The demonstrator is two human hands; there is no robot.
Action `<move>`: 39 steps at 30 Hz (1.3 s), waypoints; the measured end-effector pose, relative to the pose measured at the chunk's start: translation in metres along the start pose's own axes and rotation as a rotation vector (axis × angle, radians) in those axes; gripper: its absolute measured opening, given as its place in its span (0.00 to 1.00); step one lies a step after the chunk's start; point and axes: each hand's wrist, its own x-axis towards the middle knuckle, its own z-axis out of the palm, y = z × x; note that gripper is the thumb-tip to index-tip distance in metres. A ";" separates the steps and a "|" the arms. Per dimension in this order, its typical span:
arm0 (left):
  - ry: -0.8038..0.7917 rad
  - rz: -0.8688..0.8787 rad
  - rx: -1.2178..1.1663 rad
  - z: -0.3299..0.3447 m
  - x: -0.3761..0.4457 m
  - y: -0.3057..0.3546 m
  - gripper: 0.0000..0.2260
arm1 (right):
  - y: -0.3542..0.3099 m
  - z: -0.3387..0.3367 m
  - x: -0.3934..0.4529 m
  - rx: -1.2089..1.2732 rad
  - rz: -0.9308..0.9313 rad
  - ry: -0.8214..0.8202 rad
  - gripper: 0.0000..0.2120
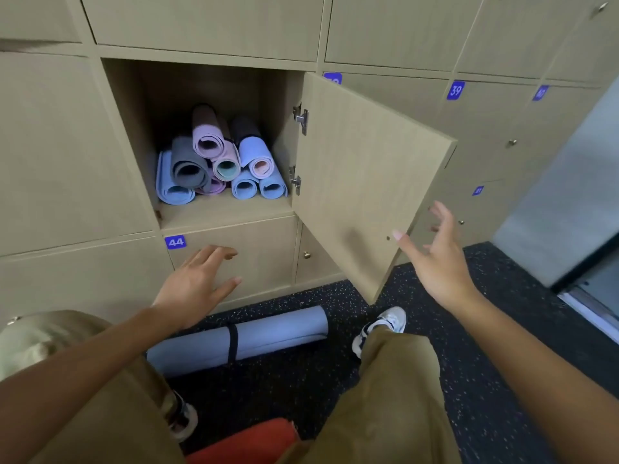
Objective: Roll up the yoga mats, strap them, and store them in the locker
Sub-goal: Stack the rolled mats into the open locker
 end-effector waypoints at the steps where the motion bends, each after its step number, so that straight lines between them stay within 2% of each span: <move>1: 0.007 0.011 0.004 -0.001 0.000 0.000 0.19 | 0.001 0.001 0.004 0.035 0.002 -0.072 0.38; 5: 0.051 0.037 0.020 -0.007 -0.006 -0.008 0.13 | 0.008 0.008 0.005 0.109 -0.009 -0.206 0.21; 7: 0.062 0.029 0.031 -0.011 -0.011 -0.013 0.11 | 0.008 0.012 -0.001 0.129 -0.009 -0.254 0.23; 10: 0.047 -0.001 0.040 -0.014 -0.017 -0.020 0.11 | 0.008 0.016 -0.007 0.051 -0.012 -0.299 0.34; 11: 0.041 -0.008 0.045 -0.016 -0.018 -0.022 0.11 | 0.006 0.018 -0.009 -0.004 -0.032 -0.331 0.33; 14: 0.027 -0.027 0.039 -0.023 -0.022 -0.027 0.12 | 0.000 0.031 -0.015 -0.205 -0.145 -0.448 0.21; 16: 0.029 -0.043 0.046 -0.028 -0.026 -0.031 0.12 | -0.008 0.045 -0.019 -0.324 -0.234 -0.448 0.18; 23: 0.020 -0.108 0.073 -0.048 -0.044 -0.055 0.20 | -0.057 0.111 -0.033 -0.526 -0.551 -0.362 0.22; 26: 0.037 -0.143 0.077 -0.056 -0.053 -0.068 0.22 | -0.079 0.141 -0.030 -0.550 -0.579 -0.386 0.29; 30: 0.032 -0.197 0.071 -0.064 -0.060 -0.088 0.22 | -0.114 0.187 -0.024 -0.536 -0.629 -0.502 0.38; 35: 0.046 -0.278 0.081 -0.068 -0.070 -0.119 0.14 | -0.170 0.260 -0.003 -0.500 -0.643 -0.568 0.38; 39: 0.012 -0.325 0.082 -0.066 -0.075 -0.134 0.14 | -0.203 0.320 0.024 -0.475 -0.629 -0.602 0.34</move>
